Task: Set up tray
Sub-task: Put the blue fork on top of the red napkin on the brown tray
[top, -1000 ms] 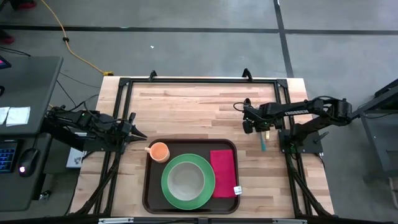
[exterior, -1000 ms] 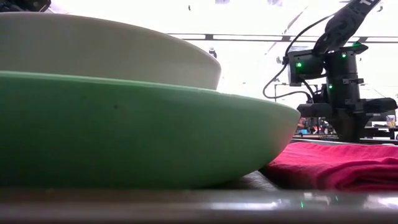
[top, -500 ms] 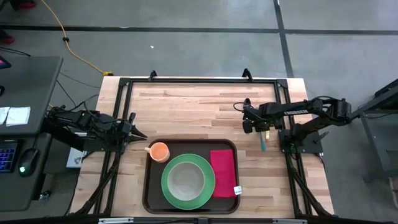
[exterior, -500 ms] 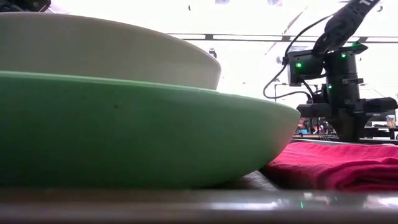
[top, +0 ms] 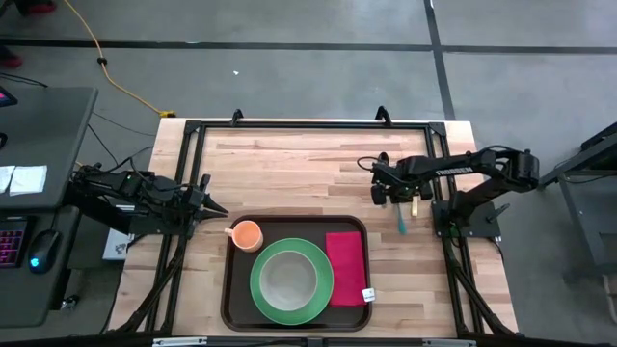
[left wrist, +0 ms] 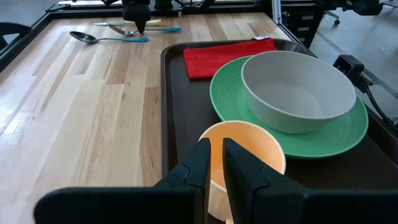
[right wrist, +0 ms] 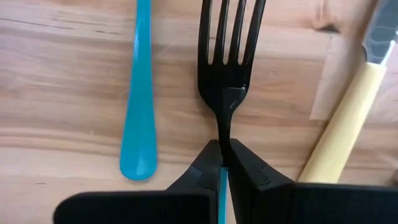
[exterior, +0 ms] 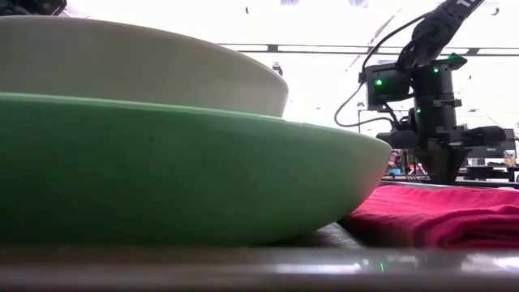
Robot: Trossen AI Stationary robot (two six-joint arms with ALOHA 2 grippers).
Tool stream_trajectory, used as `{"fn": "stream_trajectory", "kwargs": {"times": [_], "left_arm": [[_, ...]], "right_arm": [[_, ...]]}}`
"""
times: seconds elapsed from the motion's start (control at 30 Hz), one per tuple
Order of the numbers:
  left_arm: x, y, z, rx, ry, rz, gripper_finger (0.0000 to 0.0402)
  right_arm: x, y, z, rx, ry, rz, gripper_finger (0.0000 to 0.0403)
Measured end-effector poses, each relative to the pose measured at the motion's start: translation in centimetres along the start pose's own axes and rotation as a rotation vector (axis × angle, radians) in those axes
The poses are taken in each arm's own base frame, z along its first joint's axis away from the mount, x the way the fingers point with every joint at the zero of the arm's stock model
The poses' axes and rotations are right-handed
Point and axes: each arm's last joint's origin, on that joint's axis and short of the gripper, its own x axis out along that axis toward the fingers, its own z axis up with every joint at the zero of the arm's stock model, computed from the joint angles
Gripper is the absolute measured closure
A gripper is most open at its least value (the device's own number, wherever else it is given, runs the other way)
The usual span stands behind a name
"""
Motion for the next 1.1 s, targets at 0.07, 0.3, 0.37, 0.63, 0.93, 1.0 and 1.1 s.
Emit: {"fn": "stream_trajectory", "kwargs": {"times": [0.07,0.3,0.37,0.63,0.93,1.0,1.1], "left_arm": [[0.0,0.0,0.0,0.0,0.0,0.0,0.0328],[0.0,0.0,0.0,0.0,0.0,0.0,0.0328],[0.0,0.0,0.0,0.0,0.0,0.0,0.0328],[0.0,0.0,0.0,0.0,0.003,0.0,0.0328],[0.0,0.0,-0.1,0.001,0.009,0.0,0.0328],[0.0,0.0,-0.1,0.001,0.01,0.0,0.0328],[0.0,0.0,-0.2,0.002,0.02,0.0,0.0328]], "right_arm": [[0.0,0.0,0.0,0.0,0.005,-0.001,0.0402],[0.0,0.0,-0.1,0.004,0.023,0.004,0.0402],[-0.1,0.0,-0.1,0.005,0.032,0.007,0.0401],[-0.1,0.0,-0.2,0.029,0.078,0.024,0.04],[-0.2,0.4,-1.1,0.034,0.088,0.029,0.04],[-0.2,0.5,-1.5,0.037,0.088,0.027,0.0399],[-0.3,0.7,-2.1,0.038,0.09,0.026,0.0401]]}}
